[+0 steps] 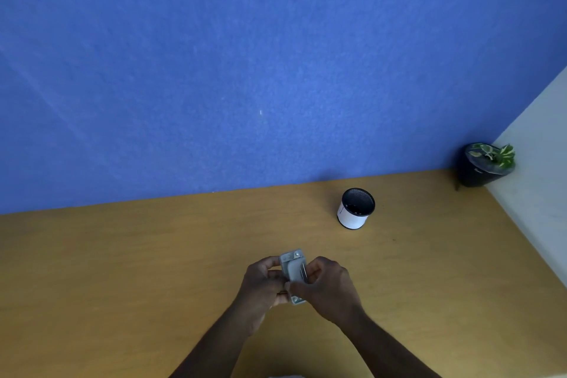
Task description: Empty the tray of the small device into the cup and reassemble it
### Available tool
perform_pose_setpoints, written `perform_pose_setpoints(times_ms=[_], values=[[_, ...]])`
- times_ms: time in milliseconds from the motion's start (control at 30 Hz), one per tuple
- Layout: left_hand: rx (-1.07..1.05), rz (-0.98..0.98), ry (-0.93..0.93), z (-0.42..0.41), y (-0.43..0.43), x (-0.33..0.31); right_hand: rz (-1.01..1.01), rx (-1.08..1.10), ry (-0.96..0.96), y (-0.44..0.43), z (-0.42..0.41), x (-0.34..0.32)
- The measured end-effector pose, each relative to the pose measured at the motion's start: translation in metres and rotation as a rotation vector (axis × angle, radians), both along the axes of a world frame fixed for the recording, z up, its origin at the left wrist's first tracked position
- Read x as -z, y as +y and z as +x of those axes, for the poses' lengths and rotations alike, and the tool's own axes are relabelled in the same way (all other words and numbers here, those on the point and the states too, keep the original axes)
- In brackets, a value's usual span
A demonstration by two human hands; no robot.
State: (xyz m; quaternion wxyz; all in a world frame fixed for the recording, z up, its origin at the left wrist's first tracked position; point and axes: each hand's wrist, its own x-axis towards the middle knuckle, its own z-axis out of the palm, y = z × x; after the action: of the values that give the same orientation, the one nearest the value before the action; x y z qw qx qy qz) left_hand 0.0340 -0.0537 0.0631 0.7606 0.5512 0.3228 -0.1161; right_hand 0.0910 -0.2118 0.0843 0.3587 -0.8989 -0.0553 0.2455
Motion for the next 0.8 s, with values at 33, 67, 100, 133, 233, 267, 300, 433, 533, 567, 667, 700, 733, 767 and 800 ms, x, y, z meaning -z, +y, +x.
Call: perform_pose_setpoints(times_ms=[33,67,100,133,233,267,300,433,533,567,667,700,733,767,800], values=[[0.015,-0.003,-0.009,0.001,0.001,0.003,0.001,0.008,0.002,0.001,0.001,0.003],[0.041,0.009,-0.011,0.003,0.004,0.007,0.002,0.017,0.007,0.001,0.002,0.006],[0.079,0.048,-0.01,0.004,0.006,0.012,0.001,0.026,0.01,0.002,0.004,0.009],[0.122,0.123,-0.002,0.006,0.01,0.017,-0.001,0.035,0.009,0.003,0.007,0.011],[0.275,0.503,0.081,0.014,0.025,0.035,-0.011,0.084,0.015,0.004,0.022,0.019],[0.359,0.674,0.13,0.015,0.031,0.041,-0.016,0.108,0.018,0.004,0.028,0.023],[0.455,0.826,0.187,0.015,0.038,0.045,-0.023,0.132,0.022,0.003,0.035,0.027],[0.792,1.123,0.399,0.009,0.057,0.061,-0.055,0.206,0.023,0.0,0.061,0.044],[0.912,1.168,0.437,0.006,0.066,0.071,-0.077,0.239,0.058,-0.003,0.075,0.056],[0.93,1.171,0.44,0.005,0.066,0.072,-0.088,0.246,0.07,-0.004,0.078,0.06],[0.934,1.172,0.44,0.006,0.065,0.071,-0.12,0.236,0.101,-0.008,0.083,0.072],[0.941,1.178,0.445,0.007,0.064,0.071,-0.122,0.239,0.113,-0.008,0.084,0.074],[0.946,1.18,0.443,0.008,0.064,0.072,-0.115,0.244,0.12,-0.008,0.084,0.078],[0.943,1.181,0.439,0.009,0.064,0.072,-0.123,0.25,0.126,-0.008,0.084,0.079],[0.942,1.181,0.43,0.009,0.064,0.072,-0.122,0.252,0.132,-0.008,0.084,0.082]])
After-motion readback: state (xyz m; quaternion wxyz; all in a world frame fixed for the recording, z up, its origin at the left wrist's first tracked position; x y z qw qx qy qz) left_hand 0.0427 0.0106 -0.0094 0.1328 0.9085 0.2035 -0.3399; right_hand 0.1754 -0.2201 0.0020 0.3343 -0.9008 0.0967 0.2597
